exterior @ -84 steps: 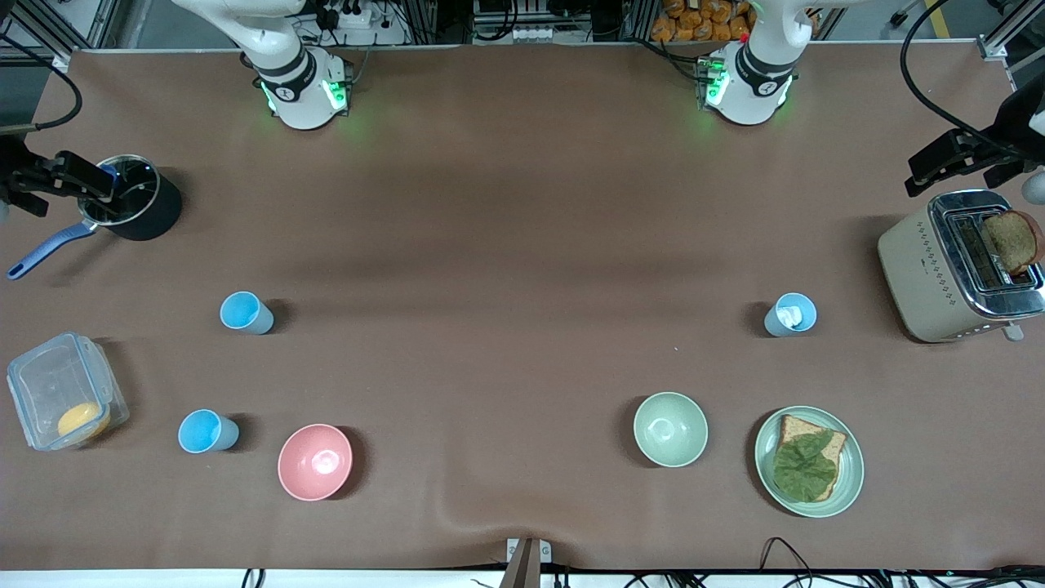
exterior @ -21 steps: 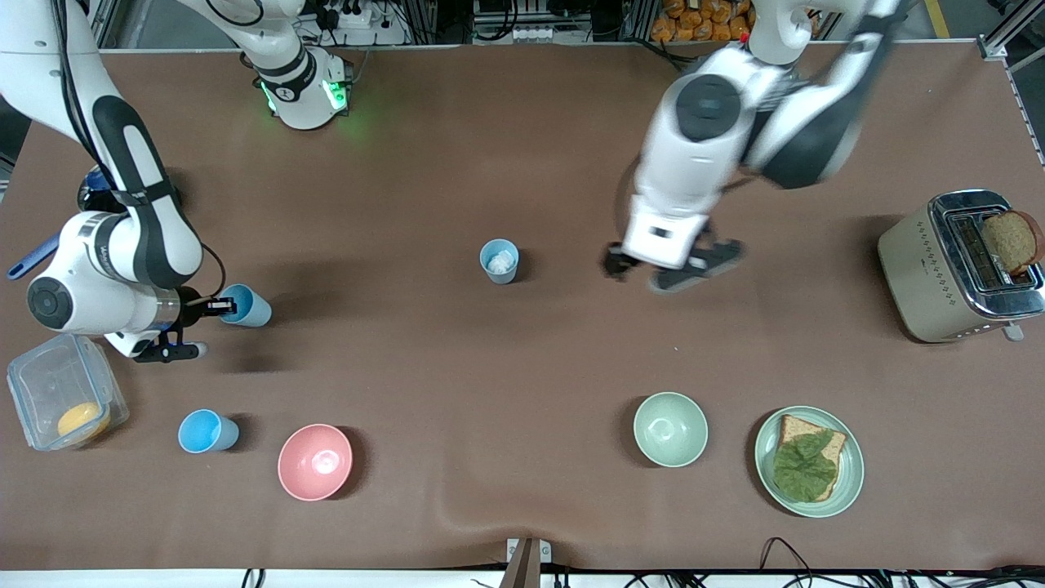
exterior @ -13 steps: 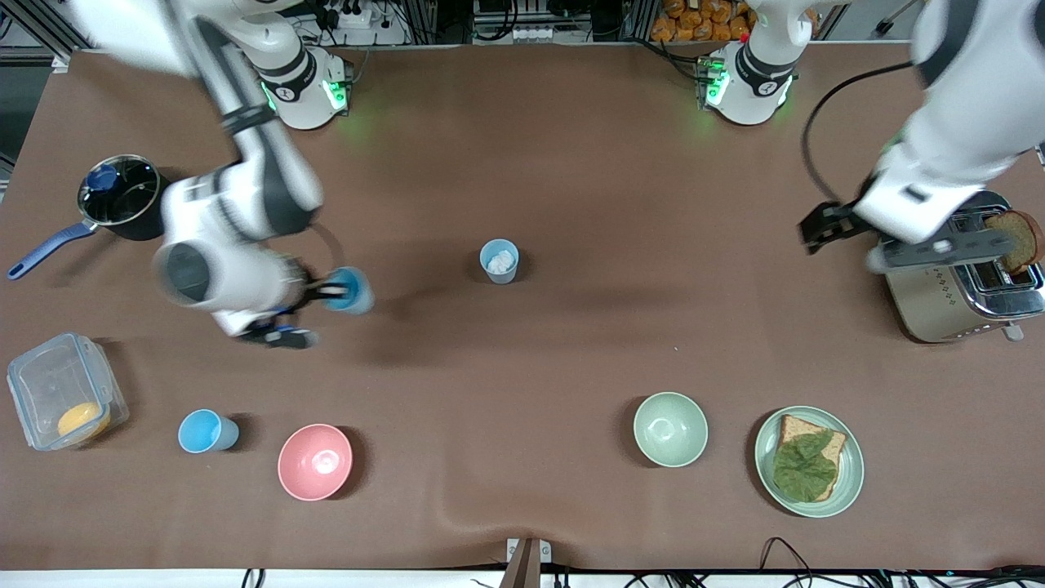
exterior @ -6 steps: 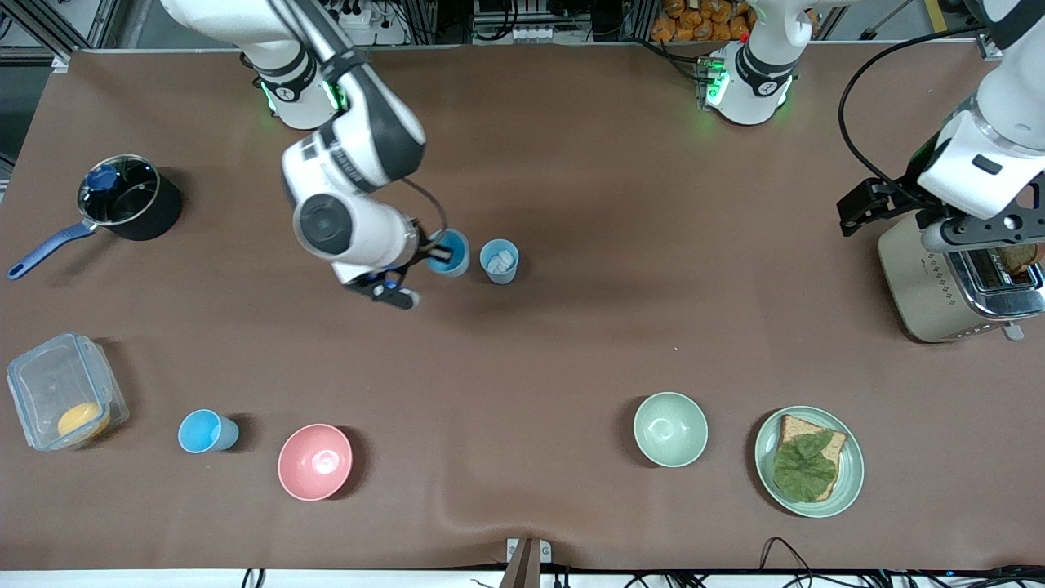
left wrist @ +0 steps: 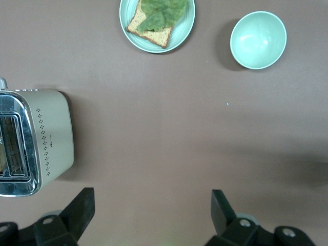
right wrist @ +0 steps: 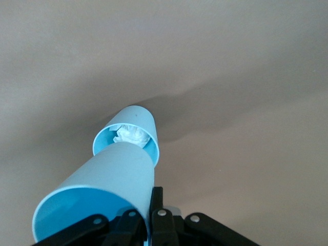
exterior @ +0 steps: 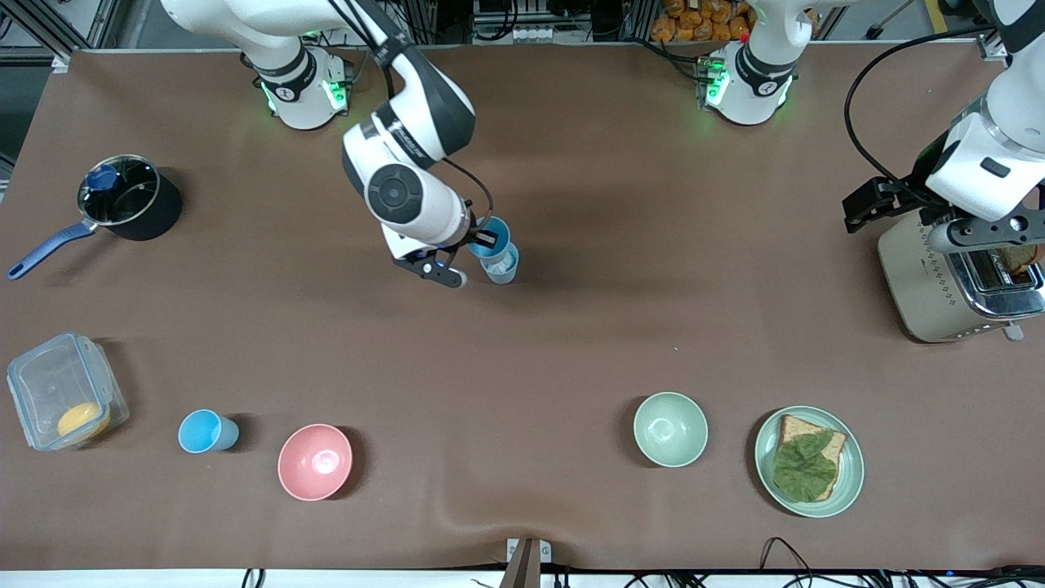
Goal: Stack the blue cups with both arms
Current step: 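Open the right gripper and lift it off the stacked cups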
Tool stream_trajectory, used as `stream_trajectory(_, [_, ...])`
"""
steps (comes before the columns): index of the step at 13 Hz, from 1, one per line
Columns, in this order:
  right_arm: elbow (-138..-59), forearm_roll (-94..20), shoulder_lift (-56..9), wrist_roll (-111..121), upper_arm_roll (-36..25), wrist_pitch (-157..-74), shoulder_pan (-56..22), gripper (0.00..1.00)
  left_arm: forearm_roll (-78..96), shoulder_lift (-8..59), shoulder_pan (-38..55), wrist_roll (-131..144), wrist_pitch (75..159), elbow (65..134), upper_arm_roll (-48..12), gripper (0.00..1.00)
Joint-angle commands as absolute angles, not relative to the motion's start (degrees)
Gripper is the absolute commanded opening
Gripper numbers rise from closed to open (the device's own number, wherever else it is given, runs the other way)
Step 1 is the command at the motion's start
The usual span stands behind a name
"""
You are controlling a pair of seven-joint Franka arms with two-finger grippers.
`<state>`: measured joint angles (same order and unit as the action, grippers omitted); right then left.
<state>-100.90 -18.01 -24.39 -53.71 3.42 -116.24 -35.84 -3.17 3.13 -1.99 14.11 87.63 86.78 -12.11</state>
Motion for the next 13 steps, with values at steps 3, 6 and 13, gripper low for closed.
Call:
stream_trajectory(3, [-99.76,-18.28,-27.59,-55.81,2.55,-119.0,-37.97,0.0,-2.2,3.08,-1.23,13.44,86.31,85.78,-11.42,1.0])
stream_trajectory(6, [-99.76,-18.19,-27.69,-55.81,2.46,-118.92,-37.97,0.0,-2.2,2.9,-1.67,13.71,86.31,85.78,-11.95,1.0])
stream_trajectory(13, [-98.62,-14.78,-22.43,-52.23,1.76,-113.75,-34.12,1.0,-2.29,2.99,-1.93,12.66,86.31,85.08,-12.04,1.0])
